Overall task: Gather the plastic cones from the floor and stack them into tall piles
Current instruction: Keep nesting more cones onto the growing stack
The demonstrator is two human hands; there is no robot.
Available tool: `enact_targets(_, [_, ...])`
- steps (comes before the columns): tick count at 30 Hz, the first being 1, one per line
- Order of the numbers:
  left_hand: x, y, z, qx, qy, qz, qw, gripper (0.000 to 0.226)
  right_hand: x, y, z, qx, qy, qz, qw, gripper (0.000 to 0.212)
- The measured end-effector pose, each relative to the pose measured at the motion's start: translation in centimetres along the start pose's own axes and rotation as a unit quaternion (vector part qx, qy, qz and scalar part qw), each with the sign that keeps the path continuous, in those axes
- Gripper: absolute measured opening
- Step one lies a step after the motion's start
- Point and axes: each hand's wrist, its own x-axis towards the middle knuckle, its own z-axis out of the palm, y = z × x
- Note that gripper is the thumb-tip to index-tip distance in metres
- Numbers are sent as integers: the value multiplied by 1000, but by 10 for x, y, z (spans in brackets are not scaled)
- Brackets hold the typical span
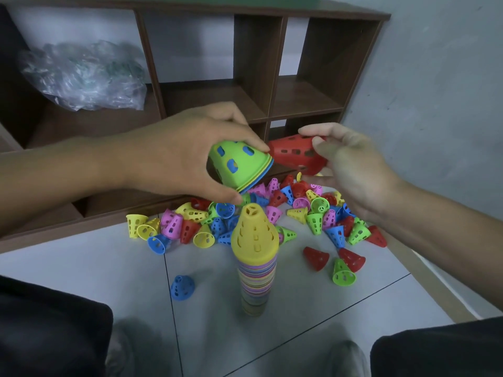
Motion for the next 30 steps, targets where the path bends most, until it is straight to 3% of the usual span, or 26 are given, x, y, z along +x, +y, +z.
enact_targets(9, [3,10,22,24,-103,35,994,82,-4,-1,-14,80,64,38,994,25])
enact_targets(16, [9,13,45,-103,-103,-28,989,87,-5,1,-23,48,81,36,995,25])
enact_targets(24, [-2,10,60,-215,-71,-76,971,93,-15,-7,-24,130,34,41,990,31])
enact_targets(27, [-5,11,69,-211,-83,-88,970,92,-18,-7,-21,135,-25,58,989,35])
enact_targets(30, [-9,6,66,-212,-105,-102,966,105,-22,-7,-17,123,-89,72,986,37])
